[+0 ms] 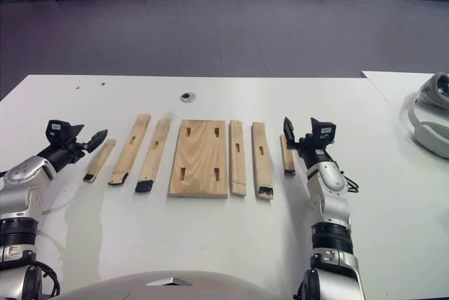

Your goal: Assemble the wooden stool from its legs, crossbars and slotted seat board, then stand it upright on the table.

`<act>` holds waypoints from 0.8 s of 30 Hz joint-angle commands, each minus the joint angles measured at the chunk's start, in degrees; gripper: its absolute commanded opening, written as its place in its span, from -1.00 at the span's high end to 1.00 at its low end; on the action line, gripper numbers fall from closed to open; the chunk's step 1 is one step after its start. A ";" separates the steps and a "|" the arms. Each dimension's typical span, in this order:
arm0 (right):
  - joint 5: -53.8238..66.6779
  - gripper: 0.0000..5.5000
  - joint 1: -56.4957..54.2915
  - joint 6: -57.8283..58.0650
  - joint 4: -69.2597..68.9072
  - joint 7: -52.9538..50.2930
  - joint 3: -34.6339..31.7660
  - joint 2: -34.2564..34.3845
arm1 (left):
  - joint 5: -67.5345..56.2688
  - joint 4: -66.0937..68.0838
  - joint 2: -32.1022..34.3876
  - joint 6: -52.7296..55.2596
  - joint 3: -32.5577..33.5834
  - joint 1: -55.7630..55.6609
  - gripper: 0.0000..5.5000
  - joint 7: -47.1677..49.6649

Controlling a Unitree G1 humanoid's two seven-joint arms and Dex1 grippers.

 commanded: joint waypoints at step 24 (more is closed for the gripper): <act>10.38 -0.50 -9.75 21.11 -15.48 0.29 4.31 2.07 | 0.54 -4.66 -6.19 -5.89 -5.18 -10.91 0.53 3.02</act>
